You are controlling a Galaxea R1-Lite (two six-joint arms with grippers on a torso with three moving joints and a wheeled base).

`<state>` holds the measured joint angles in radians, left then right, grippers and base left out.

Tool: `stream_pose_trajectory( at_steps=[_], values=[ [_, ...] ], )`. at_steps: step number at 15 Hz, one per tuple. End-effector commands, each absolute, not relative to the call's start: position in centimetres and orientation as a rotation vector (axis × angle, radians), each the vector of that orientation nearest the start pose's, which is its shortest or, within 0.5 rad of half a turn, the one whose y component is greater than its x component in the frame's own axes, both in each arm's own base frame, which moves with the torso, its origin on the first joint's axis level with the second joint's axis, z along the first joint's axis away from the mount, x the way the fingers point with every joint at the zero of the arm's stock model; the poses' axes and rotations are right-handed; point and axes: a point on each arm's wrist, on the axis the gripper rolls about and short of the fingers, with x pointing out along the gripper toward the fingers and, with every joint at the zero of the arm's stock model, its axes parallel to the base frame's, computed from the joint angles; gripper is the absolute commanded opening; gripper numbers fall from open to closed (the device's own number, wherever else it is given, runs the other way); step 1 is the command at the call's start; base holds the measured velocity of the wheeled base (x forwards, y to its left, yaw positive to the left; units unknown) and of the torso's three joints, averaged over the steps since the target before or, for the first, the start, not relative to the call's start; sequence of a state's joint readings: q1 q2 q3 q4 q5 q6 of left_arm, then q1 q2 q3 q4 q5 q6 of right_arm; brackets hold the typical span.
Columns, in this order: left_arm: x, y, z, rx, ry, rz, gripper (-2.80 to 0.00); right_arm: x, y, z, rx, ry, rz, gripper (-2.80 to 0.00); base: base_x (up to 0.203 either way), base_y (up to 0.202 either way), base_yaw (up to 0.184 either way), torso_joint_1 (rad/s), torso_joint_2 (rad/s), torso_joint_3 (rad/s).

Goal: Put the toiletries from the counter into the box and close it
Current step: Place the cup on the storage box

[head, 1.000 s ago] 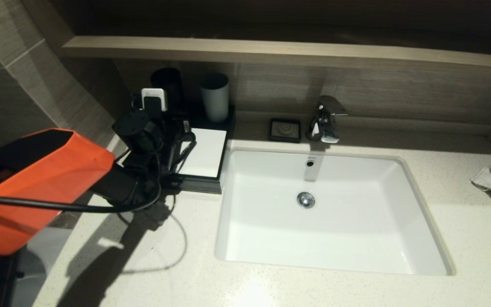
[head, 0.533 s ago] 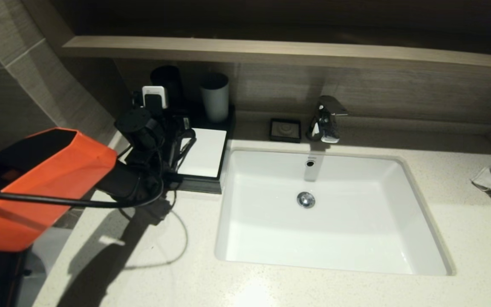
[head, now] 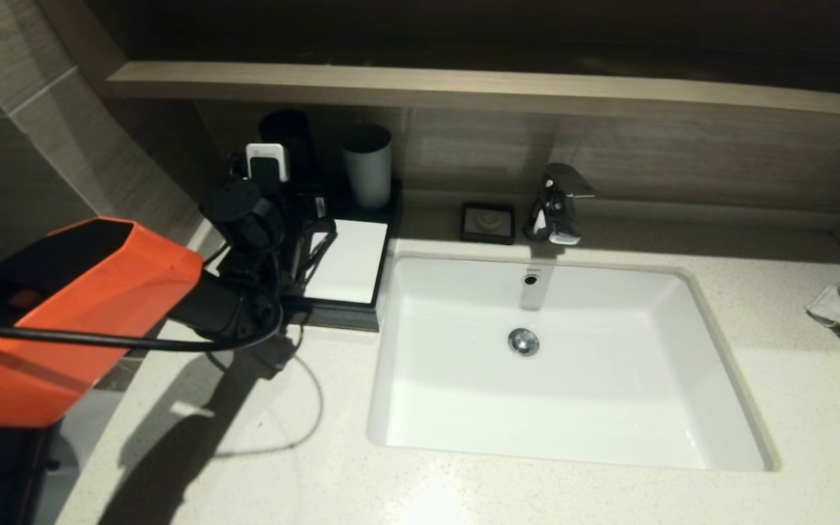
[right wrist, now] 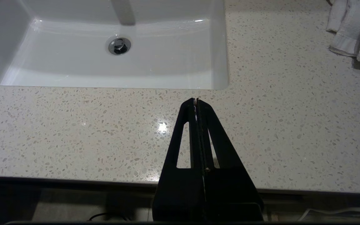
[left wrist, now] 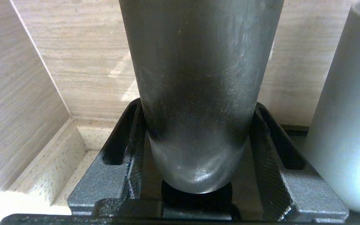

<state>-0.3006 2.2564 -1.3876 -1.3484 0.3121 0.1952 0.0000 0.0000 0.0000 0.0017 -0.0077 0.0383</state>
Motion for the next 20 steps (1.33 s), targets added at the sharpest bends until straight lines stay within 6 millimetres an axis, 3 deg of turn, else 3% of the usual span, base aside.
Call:
stream_pose_trajectory(
  at_steps=[1, 20],
  values=[
    [43.5, -12.8, 19.5, 0.045, -0.461, 0.059, -2.80, -2.3, 0.0, 7.5, 0.038, 0.000, -0.008, -2.80, 0.000, 0.000, 0.000, 0.000, 0.00, 0.000],
    [44.6, -13.1, 19.6, 0.048, -0.467, 0.061, -2.80, -2.3, 0.0, 7.5, 0.038, 0.001, -0.008, -2.80, 0.000, 0.000, 0.000, 0.000, 0.00, 0.000]
  ],
)
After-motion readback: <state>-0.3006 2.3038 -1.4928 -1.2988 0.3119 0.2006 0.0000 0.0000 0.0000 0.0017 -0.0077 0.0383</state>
